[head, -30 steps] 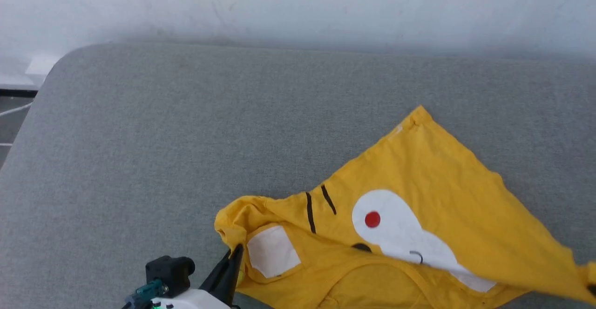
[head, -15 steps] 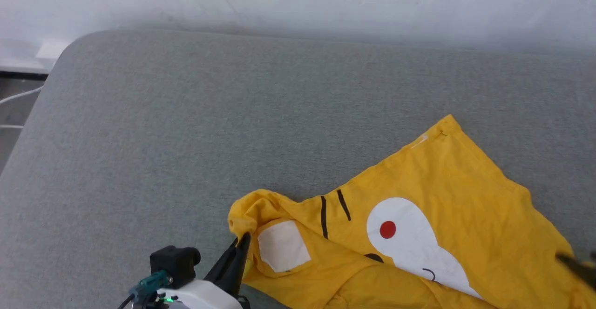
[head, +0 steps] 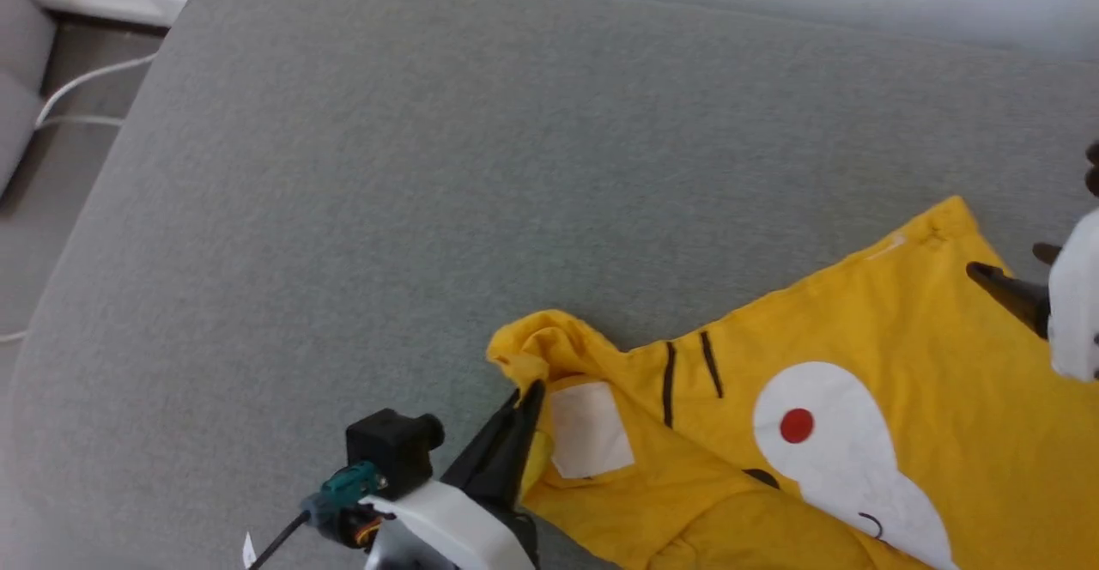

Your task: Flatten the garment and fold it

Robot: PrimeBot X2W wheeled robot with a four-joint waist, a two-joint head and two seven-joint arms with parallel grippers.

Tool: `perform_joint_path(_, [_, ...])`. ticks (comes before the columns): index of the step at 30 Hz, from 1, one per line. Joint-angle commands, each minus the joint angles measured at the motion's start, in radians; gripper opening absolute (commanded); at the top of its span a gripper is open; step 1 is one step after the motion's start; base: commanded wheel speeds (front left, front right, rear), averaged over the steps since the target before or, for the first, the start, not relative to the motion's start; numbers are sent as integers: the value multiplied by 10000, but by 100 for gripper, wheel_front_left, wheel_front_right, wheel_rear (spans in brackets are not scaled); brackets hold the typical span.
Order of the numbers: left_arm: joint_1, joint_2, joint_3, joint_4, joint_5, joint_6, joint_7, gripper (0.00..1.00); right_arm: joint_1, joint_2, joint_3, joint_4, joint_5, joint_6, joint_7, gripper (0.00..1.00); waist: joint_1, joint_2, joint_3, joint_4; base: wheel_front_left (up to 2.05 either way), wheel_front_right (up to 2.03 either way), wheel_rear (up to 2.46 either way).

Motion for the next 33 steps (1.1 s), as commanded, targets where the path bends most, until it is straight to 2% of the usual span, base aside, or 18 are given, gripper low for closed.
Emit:
perform_joint_path(1, [-215,-146,-91,-19,135,-73,-55,0,-449,-51,260,456,-160,-9,-124,100,-2,0,792,871,0,0,0])
perform_joint_path(10, [-516,-579,-415,291,136,-288,-229,0,-1503,-967,1484,2654,-619,-9,-410,100,-2,0,1323,1667,0,0,0])
perform_joint_path(13, [-597,-686,-487,413,121,-340,-264,0,-1339,-1324,1834,3032,-580,-9,-451,100,-2,0,1385,1811,0,0,0])
perform_joint_path(18, [-656,-746,-515,520,99,-371,-312,0,-1002,-1550,2156,3390,-322,-9,-564,100,-2,0,1414,1879,0,0,0])
perform_joint_path(19, [-661,-745,-514,542,94,-375,-323,0,-911,-1633,2293,3433,-266,-9,-538,76,-2,0,1419,1878,0,0,0])
perform_joint_path(20, [-667,-745,-514,564,90,-377,-333,0,-828,-1740,2451,3430,-202,-9,-527,0,-2,0,1419,1876,0,0,0])
perform_joint_path(22, [-684,-746,-489,607,72,-379,-368,0,-756,-1932,2635,3392,-26,-9,-635,0,-2,0,1391,1832,0,0,0])
perform_joint_path(27, [-768,-569,-314,629,108,-363,-484,0,-1213,-1940,2601,3261,268,-9,-1880,0,-2,0,1057,1480,0,0,0])
perform_joint_path(33, [-1107,167,333,20,421,-72,-508,0,-2014,-1996,2644,2685,493,-9,-3700,0,-2,0,221,761,0,0,0])
